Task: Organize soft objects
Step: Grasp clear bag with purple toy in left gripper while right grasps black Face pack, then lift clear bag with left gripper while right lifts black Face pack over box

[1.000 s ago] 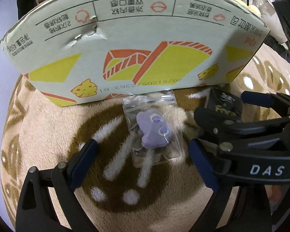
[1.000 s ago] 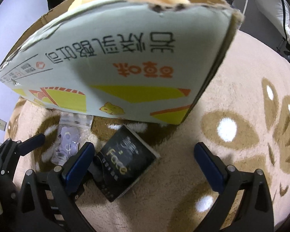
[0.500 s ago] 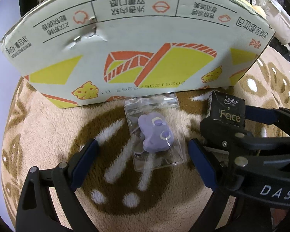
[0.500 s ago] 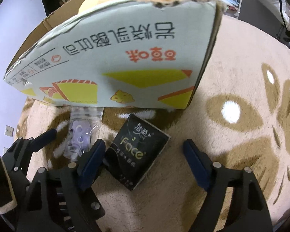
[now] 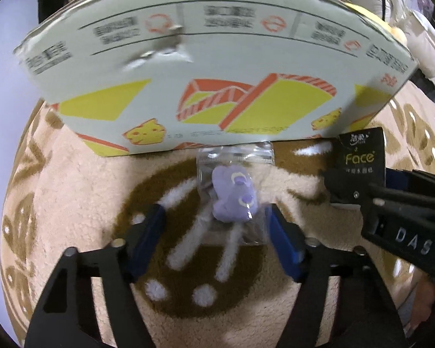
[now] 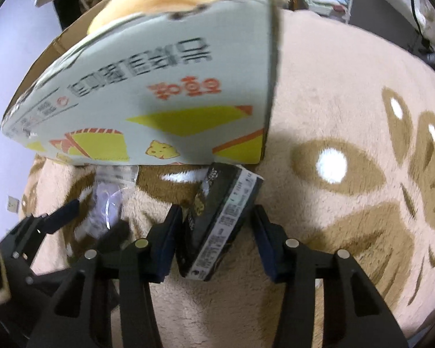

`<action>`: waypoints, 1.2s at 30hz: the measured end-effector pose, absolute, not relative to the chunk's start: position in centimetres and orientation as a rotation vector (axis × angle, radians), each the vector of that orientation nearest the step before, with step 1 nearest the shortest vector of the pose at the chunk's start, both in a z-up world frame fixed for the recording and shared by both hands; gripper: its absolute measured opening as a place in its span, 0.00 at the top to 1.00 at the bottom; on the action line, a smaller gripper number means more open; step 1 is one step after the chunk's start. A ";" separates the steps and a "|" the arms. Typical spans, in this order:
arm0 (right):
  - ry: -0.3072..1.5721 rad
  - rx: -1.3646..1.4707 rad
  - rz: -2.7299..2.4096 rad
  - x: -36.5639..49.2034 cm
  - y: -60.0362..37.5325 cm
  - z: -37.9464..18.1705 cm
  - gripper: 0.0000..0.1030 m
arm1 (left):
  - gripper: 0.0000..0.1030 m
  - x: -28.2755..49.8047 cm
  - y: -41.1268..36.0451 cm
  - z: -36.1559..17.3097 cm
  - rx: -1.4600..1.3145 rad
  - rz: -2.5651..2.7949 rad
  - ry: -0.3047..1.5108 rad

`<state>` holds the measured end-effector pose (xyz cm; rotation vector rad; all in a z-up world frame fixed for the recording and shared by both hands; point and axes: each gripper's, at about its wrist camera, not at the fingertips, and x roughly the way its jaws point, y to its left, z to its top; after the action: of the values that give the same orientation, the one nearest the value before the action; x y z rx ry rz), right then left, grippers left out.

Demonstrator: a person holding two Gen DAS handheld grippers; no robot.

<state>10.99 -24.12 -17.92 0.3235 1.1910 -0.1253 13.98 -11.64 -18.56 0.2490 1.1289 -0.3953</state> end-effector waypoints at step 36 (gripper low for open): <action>0.870 0.290 0.068 4.9 -25.3 -9.2 0.75 | 0.60 7.9 -6.8 -8.6 0.198 -0.307 0.839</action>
<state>4.91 -25.31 -9.19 0.2905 0.8696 0.0683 7.91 -6.76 -8.62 0.1983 0.8395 -0.3073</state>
